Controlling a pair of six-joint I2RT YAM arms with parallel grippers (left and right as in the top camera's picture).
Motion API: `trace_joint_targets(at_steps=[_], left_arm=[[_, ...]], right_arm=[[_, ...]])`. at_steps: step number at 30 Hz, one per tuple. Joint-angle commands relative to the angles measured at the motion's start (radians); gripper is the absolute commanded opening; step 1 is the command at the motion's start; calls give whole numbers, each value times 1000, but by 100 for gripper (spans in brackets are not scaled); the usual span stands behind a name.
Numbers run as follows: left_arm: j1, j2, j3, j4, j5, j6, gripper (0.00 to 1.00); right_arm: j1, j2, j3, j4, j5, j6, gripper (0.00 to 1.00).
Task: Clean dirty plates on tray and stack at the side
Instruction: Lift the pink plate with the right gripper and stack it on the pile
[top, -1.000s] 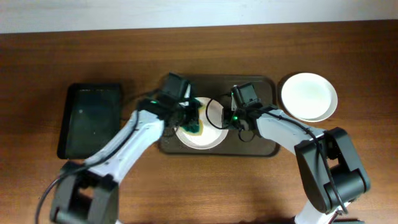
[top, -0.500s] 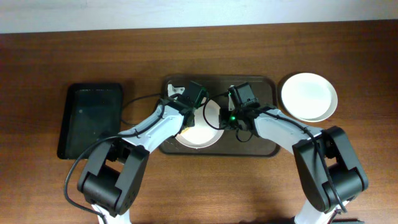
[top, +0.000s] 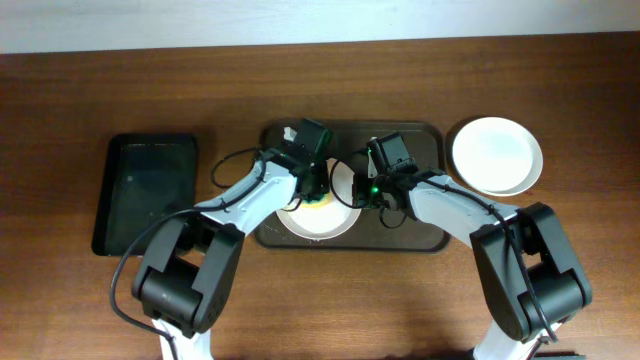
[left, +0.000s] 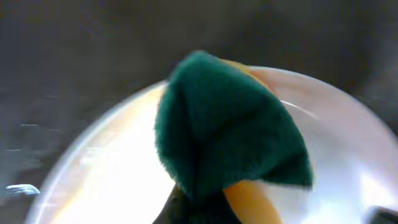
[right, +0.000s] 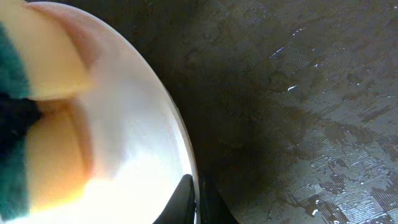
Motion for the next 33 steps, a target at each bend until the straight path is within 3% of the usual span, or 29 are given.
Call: trace_joint_targets(at_steps=[1, 3, 5, 8, 10, 12, 16, 20, 21, 22, 24, 26, 28, 31, 32, 33], left_arm=[[17, -8, -5, -92, -440, 24, 0], [18, -75, -5, -131, -578, 23, 0], [40, -202, -5, -134, -560, 15, 0], [140, -360, -5, -154, -273, 16, 0], [263, -417, -5, -236, -103, 16, 0], [409, -426, -5, -362, -87, 16, 0], [602, -426, -7, -359, 81, 16, 0], [621, -426, -7, -355, 82, 16, 0], [621, -426, -7, -355, 82, 16, 0], [621, -426, -7, -355, 82, 16, 0], [621, -426, -7, -355, 82, 16, 0], [621, -426, -7, -355, 82, 16, 0], [621, -426, -7, -355, 82, 16, 0], [621, -426, -8, -354, 81, 16, 0], [621, -426, -11, -354, 81, 16, 0], [621, -426, -23, -343, 82, 16, 0]], right_arm=[[-14, 62, -46, -42, 105, -10, 4], [-14, 62, -46, -42, 105, -10, 4], [-14, 62, -46, -51, 105, -11, 4], [-13, 16, -15, -100, 105, -42, 4], [-10, -76, 83, -242, 157, -113, 4], [26, -146, 212, -399, 359, -143, 4], [233, -169, 516, -653, 797, -233, 4], [496, -168, 588, -618, 1351, -467, 4], [543, -168, 588, -586, 1441, -554, 4], [607, -168, 588, -537, 1525, -745, 4], [659, -168, 588, -484, 1577, -905, 4], [686, -168, 588, -431, 1595, -984, 4], [681, -168, 587, -433, 1580, -949, 4], [576, -168, 573, -510, 1447, -616, 4], [501, -168, 558, -564, 1274, -475, 4], [363, -163, 526, -578, 768, -353, 4]])
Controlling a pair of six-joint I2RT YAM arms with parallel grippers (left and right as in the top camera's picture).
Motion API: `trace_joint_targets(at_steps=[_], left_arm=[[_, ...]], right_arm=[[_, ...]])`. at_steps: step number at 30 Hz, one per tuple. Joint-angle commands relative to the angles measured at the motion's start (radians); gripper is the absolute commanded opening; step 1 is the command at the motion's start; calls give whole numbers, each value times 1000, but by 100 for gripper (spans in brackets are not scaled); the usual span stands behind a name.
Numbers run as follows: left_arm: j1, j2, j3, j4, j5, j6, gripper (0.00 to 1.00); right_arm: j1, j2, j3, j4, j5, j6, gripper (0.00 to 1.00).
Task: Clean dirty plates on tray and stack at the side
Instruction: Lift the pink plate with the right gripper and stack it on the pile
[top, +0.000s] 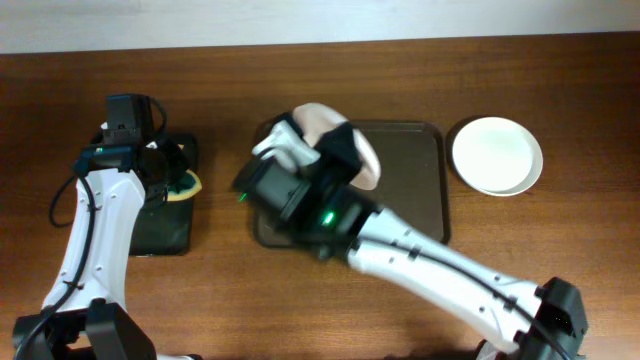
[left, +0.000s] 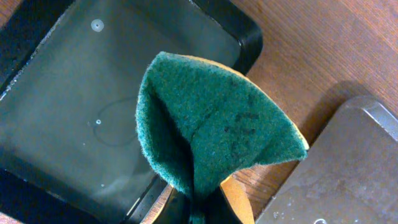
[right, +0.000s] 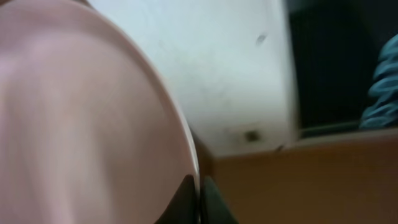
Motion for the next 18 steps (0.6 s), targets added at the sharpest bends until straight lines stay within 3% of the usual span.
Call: trace_joint_targets(at_steps=[1, 2, 4, 5, 10, 12, 15, 18], left_arm=[[5, -20, -24, 25, 10, 5, 0], [4, -19, -33, 36, 11, 5, 0], [5, -17, -34, 36, 8, 5, 0], [5, -17, -35, 38, 7, 5, 0], [5, -15, -48, 56, 7, 5, 0], [2, -15, -48, 56, 8, 5, 0], [2, -15, -48, 69, 7, 5, 0], [2, -15, -48, 71, 8, 5, 0]], right_arm=[[-282, 3, -64, -3, -988, 306, 4], [-430, 34, -109, 35, -1363, 318, 4], [-678, 88, -155, 37, -1603, 389, 4], [-760, 89, -169, 34, -1627, 404, 4], [-1185, 89, -174, -8, -1619, 426, 4], [-1335, 91, -174, -5, -1505, 450, 4], [-1457, 102, -174, 23, -1396, 501, 4], [-1458, 154, -174, 49, -1396, 501, 5]])
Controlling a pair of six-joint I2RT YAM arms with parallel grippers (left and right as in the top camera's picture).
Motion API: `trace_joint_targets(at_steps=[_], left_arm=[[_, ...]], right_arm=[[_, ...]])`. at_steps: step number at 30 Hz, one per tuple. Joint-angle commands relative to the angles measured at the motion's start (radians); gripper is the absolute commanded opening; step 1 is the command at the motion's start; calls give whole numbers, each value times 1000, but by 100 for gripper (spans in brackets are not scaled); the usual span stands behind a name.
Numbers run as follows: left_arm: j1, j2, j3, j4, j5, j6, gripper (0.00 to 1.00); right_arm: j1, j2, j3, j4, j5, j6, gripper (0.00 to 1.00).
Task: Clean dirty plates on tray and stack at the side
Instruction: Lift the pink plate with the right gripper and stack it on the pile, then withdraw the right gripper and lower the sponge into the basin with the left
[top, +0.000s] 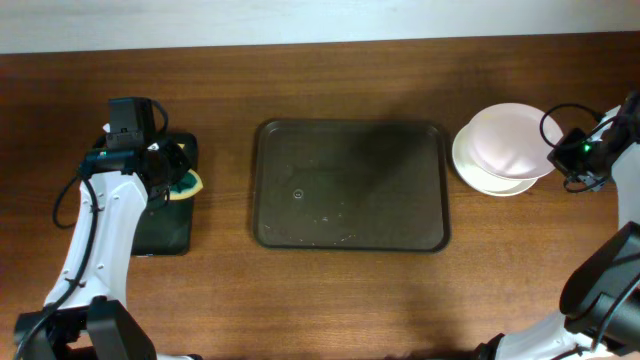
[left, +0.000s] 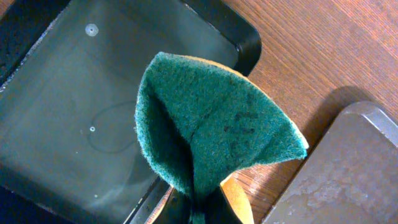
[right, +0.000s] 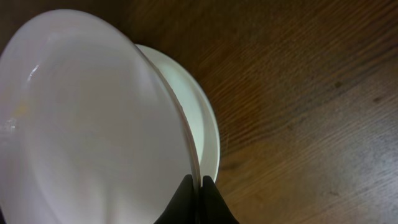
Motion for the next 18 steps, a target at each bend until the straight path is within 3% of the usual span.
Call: trace_joint_targets(at_steps=[1, 2, 3, 6, 11, 14, 16, 18], left_arm=[[2, -15, -8, 5, 8, 5, 0], [2, -15, -8, 5, 8, 5, 0], [2, -15, -8, 5, 8, 5, 0], [3, -15, -8, 13, 7, 5, 1], [74, 62, -9, 32, -50, 4, 1], [154, 174, -9, 50, -50, 4, 2], [181, 223, -9, 74, -57, 5, 9], [203, 240, -9, 81, -53, 5, 42]], right_arm=[[20, 62, -3, 13, 13, 14, 13], [28, 84, -3, 12, 12, 14, 52], [39, 93, -3, 5, 2, 13, 63], [90, 48, -2, -28, -138, 7, 66], [304, -245, -3, -188, -92, 0, 69], [511, -383, -3, -225, 117, -3, 70], [607, -417, -3, -256, 134, 3, 76], [690, -445, -3, -257, 140, 7, 82]])
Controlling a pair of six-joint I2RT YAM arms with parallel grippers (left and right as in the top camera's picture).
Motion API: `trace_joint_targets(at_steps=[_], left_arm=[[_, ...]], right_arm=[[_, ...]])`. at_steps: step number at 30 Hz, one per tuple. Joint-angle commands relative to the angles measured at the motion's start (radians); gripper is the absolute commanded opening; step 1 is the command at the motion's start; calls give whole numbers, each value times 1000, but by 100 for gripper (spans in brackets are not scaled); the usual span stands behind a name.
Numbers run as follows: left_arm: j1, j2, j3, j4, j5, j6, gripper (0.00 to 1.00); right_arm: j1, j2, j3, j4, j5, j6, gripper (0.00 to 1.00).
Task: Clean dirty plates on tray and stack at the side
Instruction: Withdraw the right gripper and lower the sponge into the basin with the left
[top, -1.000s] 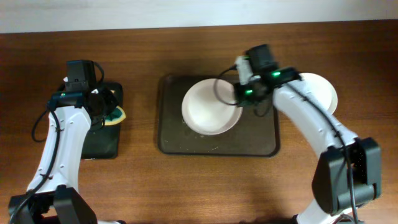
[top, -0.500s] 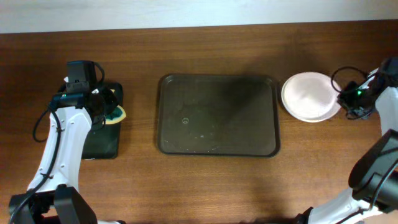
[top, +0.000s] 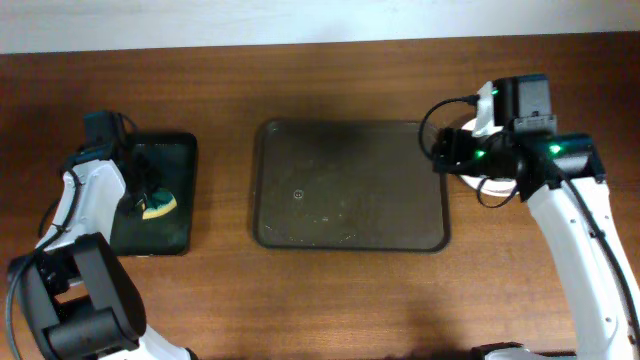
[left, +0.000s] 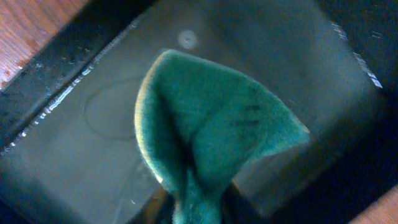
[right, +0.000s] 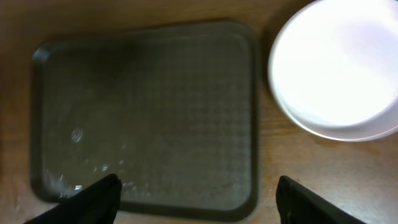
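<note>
The dark tray holds no plates. Two white plates lie stacked on the table to its right; overhead, my right arm covers most of them. My right gripper hangs high above the tray's right edge, open wide, with nothing between its fingers. At the far left, my left gripper is shut on a folded green and yellow sponge, also seen overhead as the sponge, held over the black water basin.
The basin holds shallow water. Brown wooden table surrounds the tray. The right arm's cable loops near the plates.
My right gripper has let go of the plate, which now lies flat on the other one, and stands open higher up. The left gripper has moved the sponge from the basin's right rim to over the water.
My left gripper held the sponge on a plate in the tray while the right gripper gripped its rim. Then the sponge was at the basin and the plate was lifted. Then the plate was tilted over the side plate, and now it is stacked there.
</note>
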Motion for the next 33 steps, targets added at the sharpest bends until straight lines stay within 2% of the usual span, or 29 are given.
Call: trace_joint_targets(at_steps=[1, 3, 4, 5, 6, 7, 9, 11, 12, 13, 15, 26, 28, 29, 30, 31, 32, 33], left_arm=[[30, 23, -5, 12, -3, 4, 60], [30, 22, -4, 16, 53, 5, 80], [30, 18, -1, 16, 97, 23, 79], [30, -13, 10, 2, 175, 95, 81], [30, -48, 17, -19, 180, 96, 82], [30, -121, 23, -45, 180, 95, 81], [30, -289, 23, -93, 204, 99, 80], [29, -520, 23, -200, 269, 121, 79], [29, -584, 22, -253, 270, 121, 82], [29, -629, 21, -290, 270, 120, 100], [29, -655, 21, -301, 269, 98, 99], [29, -654, 21, -302, 269, 98, 99], [29, -654, 21, -302, 269, 98, 99], [29, -654, 21, -302, 269, 98, 99], [29, -654, 21, -302, 269, 98, 99], [29, -654, 21, -302, 269, 98, 99], [29, -654, 21, -302, 269, 98, 99], [29, -654, 21, -302, 269, 98, 99]], right_arm=[[97, -54, -3, 2, 74, 9, 86], [172, -95, -3, -3, 156, 39, 91], [197, -127, -3, -10, 179, 54, 91], [211, -166, -3, -26, 185, 55, 91], [217, -196, -3, -47, 197, 68, 91], [232, -261, -3, -94, 206, 69, 99], [260, -373, -8, -156, 210, 69, 98], [298, -596, -126, -192, 209, 131, 98], [300, -750, -259, -171, 209, 184, 98], [300, -816, -321, -152, 208, 192, 98], [300, -954, -423, -138, 187, 192, 98], [296, -974, -434, -141, 196, 188, 98], [229, -1015, -496, -129, 154, 187, 98], [187, -1057, -557, -76, 141, 187, 98], [142, -1126, -647, 49, 94, 139, 98], [93, -1225, -768, 223, -26, -2, 98], [50, -1306, -870, 340, -85, -61, 98], [10, -1371, -949, 407, -97, -61, 98]])
